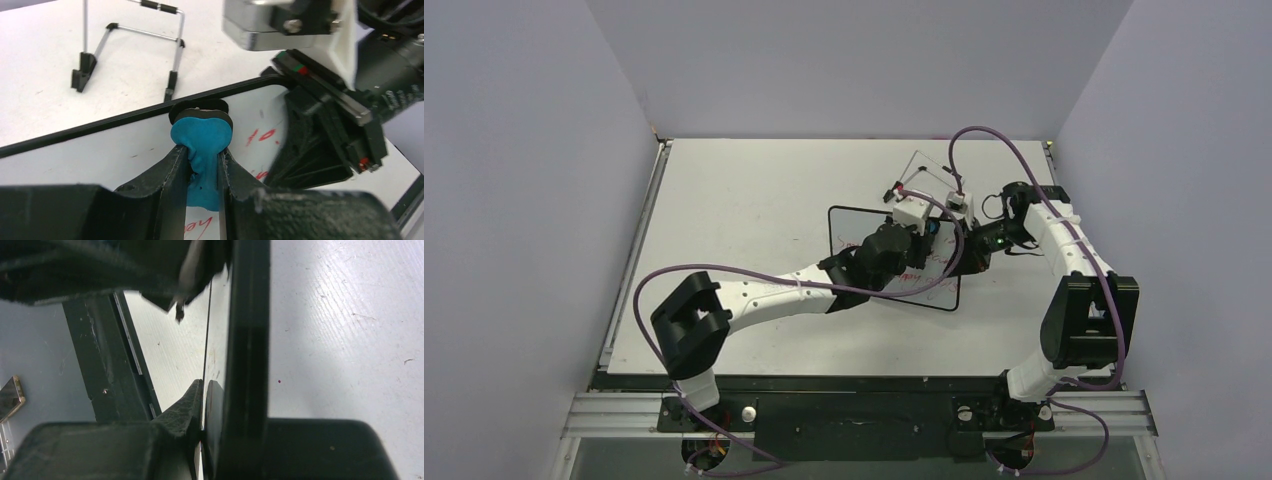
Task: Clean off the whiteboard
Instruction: Erase the whiteboard at the center of the board.
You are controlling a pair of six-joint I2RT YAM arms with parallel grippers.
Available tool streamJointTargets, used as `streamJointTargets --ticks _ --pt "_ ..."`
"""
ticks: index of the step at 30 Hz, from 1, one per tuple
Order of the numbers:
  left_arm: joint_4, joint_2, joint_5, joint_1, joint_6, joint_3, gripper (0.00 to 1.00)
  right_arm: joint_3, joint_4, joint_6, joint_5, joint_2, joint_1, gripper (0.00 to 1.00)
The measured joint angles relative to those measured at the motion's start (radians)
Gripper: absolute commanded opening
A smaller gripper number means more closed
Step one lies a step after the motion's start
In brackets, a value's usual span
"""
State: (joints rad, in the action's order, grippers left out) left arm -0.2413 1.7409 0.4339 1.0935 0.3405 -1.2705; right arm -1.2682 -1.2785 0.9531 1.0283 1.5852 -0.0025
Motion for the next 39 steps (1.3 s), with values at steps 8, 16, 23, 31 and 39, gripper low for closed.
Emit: streamJointTargets --ticks 8,16,23,31,39 --pt "0.011 0.055 -0.120 0.025 -0.096 -0.098 0.00 0.000 -0.013 0.021 -0.007 0.000 -0.005 0.00" --pt "0.142 0.100 -0.032 0.065 -0.212 -0.204 0.00 0.000 -0.014 0.024 -0.010 0.000 -0.011 0.00" --pt "0.151 0.114 0.036 0.086 -0.252 -0.214 0.00 0.000 -0.018 0.029 -0.010 0.000 -0.012 0.00" --pt "0.111 0.103 0.029 0.100 -0.257 -0.158 0.00 0.000 -0.029 0.033 -0.007 0.008 -0.010 0.00" --pt "0.101 0.103 0.041 0.126 -0.254 -0.117 0.00 0.000 -0.037 0.058 -0.011 0.012 -0.008 0.00"
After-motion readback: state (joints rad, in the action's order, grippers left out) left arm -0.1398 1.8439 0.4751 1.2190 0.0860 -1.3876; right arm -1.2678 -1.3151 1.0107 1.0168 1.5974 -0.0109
